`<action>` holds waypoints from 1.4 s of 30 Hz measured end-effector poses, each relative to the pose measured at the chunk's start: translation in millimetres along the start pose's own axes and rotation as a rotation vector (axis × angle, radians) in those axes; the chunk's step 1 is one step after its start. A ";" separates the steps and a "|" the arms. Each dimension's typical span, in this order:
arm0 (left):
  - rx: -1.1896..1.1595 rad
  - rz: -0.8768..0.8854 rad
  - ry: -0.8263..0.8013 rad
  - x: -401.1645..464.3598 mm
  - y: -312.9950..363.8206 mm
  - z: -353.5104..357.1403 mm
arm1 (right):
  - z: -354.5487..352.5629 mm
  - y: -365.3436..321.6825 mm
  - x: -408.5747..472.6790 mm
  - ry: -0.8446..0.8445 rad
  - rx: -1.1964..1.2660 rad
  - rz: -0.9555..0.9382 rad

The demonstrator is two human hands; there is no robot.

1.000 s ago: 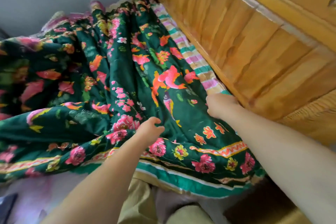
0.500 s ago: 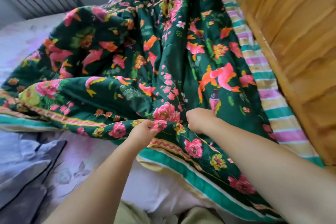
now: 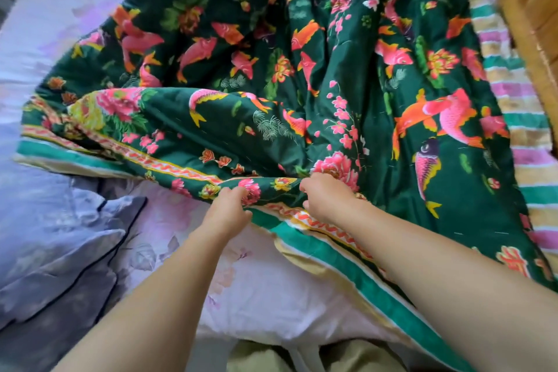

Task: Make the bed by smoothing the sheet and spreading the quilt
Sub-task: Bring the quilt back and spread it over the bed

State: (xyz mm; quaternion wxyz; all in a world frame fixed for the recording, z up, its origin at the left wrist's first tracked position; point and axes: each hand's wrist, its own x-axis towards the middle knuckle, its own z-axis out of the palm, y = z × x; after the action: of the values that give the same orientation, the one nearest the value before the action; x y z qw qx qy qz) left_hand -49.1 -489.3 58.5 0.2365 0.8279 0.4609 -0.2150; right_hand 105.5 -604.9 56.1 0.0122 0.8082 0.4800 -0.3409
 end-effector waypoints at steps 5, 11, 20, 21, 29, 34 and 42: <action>0.257 0.257 0.075 65.0 -32.0 -1.9 | -0.7 -27.2 34.0 0.033 0.056 0.106; 0.745 0.461 -0.043 130.7 -58.0 4.2 | 36.8 -38.1 79.6 -0.081 -0.051 0.296; 0.652 0.570 -0.450 86.8 -115.0 4.8 | 103.1 -107.8 32.2 -0.527 0.020 0.311; 0.643 0.570 -0.462 75.6 -120.3 4.7 | 105.0 -114.4 22.6 -0.553 0.005 0.308; 0.495 0.444 -0.399 14.1 -118.0 -46.3 | 53.6 -139.1 -12.4 -0.582 -0.122 0.249; 0.412 0.315 -0.426 -20.2 -120.1 -70.0 | 29.8 -149.3 -29.1 -0.605 -0.095 0.188; 0.438 0.173 -0.483 -42.9 -115.6 -54.9 | 55.3 -123.4 -46.3 -0.529 0.107 0.133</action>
State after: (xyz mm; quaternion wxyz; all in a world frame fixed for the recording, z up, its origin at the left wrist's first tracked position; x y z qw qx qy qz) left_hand -162.2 -431.7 104.4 0.1728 0.8203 0.2625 -0.4779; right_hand -35.3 -593.2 77.7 0.1168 0.7205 0.3873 -0.5632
